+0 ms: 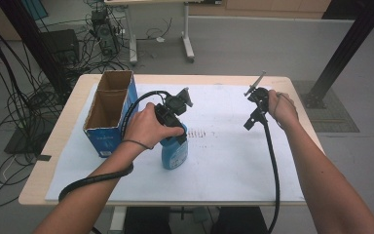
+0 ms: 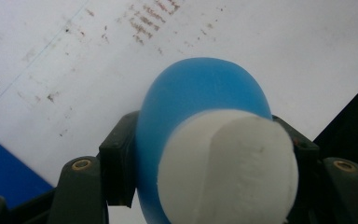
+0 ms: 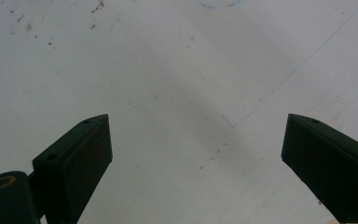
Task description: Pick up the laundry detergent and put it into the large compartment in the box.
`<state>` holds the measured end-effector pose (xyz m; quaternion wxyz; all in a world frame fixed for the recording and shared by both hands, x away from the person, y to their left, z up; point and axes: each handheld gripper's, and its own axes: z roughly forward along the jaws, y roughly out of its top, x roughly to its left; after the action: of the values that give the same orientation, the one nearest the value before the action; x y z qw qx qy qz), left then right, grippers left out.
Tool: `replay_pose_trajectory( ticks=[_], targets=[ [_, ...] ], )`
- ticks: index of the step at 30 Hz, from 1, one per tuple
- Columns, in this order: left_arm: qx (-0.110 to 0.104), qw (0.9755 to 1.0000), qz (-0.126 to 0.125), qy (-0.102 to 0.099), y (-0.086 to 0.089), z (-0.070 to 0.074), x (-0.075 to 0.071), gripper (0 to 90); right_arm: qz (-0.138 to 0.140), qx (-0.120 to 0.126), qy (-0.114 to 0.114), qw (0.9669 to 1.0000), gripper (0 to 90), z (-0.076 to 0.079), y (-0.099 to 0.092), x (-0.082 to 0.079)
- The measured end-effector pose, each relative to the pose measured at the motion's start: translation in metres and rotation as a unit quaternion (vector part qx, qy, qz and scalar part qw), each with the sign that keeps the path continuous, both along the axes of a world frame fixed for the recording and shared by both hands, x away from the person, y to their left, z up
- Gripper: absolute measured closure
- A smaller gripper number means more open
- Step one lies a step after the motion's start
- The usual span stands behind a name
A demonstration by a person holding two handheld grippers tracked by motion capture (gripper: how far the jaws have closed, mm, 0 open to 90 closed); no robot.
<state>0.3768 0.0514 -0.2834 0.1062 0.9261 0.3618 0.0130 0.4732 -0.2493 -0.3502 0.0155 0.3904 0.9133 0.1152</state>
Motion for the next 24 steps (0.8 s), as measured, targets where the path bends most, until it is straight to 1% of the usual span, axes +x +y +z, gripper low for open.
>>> replay_pose_trajectory(
  ticks=[12, 24],
  targets=[
    [-0.001, 1.0, 0.002, 0.0, 0.0004, -0.0001, -0.0001, 37.2, 0.005, 0.002, 0.001, 1.0, 8.1, -0.0004, 0.0005, 0.0004],
    [-0.002, 1.0, 0.0, 0.001, 0.0007, -0.0001, 0.0004, 37.2, 0.003, 0.002, 0.002, 1.0, 8.1, -0.0003, 0.0002, 0.0004]
  ],
)
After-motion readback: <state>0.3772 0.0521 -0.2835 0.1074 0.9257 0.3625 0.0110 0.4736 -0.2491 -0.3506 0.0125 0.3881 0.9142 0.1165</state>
